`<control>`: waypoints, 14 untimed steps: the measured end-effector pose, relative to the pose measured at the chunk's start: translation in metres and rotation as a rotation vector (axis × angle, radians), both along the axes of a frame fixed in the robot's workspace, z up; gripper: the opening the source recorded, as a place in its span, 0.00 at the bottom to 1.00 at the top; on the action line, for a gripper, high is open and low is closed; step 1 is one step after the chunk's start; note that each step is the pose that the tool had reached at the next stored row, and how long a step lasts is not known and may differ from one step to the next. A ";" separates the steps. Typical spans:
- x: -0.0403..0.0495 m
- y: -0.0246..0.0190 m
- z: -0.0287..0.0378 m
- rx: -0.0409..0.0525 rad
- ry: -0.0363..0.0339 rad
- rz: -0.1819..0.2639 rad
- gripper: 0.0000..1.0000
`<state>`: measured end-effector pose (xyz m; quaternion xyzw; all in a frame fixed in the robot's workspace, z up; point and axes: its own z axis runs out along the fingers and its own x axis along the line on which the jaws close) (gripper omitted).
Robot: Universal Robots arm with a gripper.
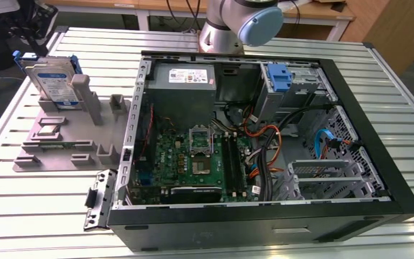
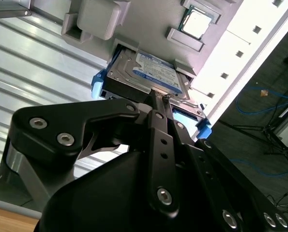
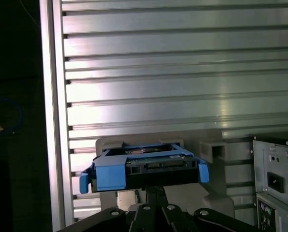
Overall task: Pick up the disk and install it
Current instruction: 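Reach for the disk, then pick up the disk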
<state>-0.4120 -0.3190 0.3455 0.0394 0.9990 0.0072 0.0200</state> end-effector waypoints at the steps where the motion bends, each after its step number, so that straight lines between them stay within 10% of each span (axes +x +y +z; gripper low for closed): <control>1: 0.0000 0.0000 0.0000 0.0000 0.0001 0.000 0.11; 14: -0.0001 0.0000 0.0012 0.0000 -0.0001 0.000 0.11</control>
